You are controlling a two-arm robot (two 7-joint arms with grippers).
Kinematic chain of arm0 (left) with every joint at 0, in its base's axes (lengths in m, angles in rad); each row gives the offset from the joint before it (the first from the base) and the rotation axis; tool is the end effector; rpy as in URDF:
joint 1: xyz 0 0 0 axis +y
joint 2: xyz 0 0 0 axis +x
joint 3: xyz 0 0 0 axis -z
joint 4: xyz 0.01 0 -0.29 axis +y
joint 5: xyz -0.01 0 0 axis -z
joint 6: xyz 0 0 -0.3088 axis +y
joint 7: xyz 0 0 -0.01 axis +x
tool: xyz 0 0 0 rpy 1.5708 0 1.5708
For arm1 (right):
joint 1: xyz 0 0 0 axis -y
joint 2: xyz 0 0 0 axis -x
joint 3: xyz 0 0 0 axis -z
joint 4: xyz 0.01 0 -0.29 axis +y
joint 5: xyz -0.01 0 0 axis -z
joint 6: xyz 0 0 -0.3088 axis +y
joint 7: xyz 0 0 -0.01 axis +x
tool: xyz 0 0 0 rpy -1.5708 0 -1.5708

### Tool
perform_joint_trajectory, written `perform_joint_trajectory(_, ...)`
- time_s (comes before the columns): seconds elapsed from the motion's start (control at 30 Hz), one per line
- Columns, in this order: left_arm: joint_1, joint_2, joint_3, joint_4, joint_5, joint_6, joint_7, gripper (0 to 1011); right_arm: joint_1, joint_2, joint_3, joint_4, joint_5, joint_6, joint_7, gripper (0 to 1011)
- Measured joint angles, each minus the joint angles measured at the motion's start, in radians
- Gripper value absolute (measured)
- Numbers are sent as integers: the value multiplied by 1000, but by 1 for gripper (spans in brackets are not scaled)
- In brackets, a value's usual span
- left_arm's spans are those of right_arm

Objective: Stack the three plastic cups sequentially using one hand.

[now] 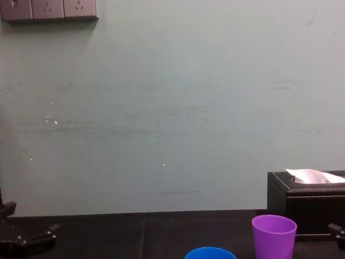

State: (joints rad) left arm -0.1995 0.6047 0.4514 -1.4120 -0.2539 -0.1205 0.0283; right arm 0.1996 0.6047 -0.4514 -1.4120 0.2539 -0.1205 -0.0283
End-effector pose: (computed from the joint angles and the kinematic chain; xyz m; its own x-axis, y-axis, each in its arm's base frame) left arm 0.3581 0.0827 -0.3023 0.2923 0.8803 0.3737 -0.9553 0.2873 0.0703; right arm 0.3581 -0.0827 -0.3022 0.2922 -0.8803 0.3738 0.9553 0.2873 -0.0702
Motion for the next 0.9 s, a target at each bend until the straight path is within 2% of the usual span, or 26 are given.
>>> perform_joint_trajectory(0.9,0,0,0,0,0,0,0,1010,0,0,0,0,0,0,0,1000)
